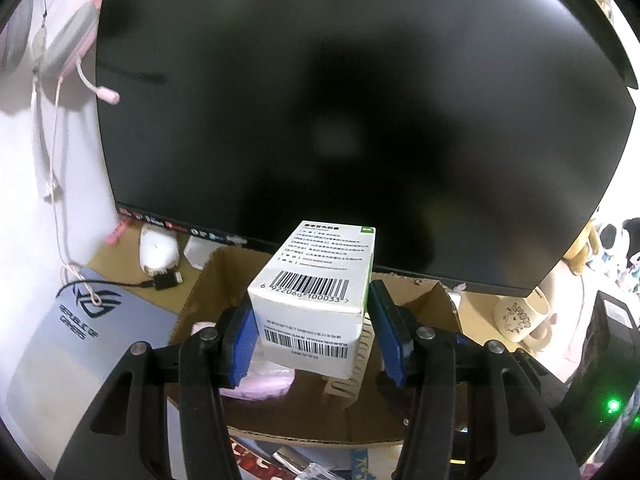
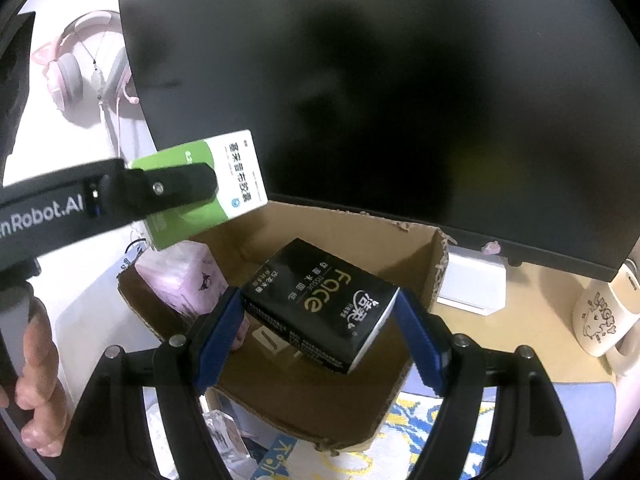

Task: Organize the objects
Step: 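Carry the medicine box with the left tool while the right tool carries the 'face' box over the cardboard box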

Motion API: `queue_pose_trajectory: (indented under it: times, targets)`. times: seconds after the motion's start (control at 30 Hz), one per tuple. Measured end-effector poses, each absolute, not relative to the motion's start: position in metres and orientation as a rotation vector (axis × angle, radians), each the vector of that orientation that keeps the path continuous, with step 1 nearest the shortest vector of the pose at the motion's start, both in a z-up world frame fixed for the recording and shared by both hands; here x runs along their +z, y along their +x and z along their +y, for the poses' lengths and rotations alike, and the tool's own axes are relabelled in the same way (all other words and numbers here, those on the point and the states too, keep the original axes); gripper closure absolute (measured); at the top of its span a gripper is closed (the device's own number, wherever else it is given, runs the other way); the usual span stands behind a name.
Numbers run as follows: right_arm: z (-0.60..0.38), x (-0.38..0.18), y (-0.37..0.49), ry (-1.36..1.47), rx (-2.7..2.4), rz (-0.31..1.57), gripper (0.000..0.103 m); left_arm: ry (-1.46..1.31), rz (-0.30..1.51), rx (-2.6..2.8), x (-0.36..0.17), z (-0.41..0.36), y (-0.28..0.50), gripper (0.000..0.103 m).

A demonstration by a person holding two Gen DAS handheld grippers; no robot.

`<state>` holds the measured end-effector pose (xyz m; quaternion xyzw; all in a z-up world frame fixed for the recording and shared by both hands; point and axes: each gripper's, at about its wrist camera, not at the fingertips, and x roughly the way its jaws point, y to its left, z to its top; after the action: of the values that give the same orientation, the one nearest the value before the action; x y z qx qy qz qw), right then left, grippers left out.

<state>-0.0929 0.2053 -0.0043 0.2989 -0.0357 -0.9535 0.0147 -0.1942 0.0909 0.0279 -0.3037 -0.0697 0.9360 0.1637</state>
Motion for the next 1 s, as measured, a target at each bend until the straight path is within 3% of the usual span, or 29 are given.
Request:
queue_pose_trajectory:
  times: [0.63, 1.0]
  targets:
    - [0.195, -0.007, -0.093, 0.947, -2.990, 0.039, 0.021, -0.970, -0.061, 2.656, 0.010, 0.127, -0.199, 0.051]
    - [0.191, -0.012, -0.099, 0.972, -2.988, 0.034, 0.020, -1.023, -0.097, 2.733, 0.009, 0.114, -0.207, 0.052]
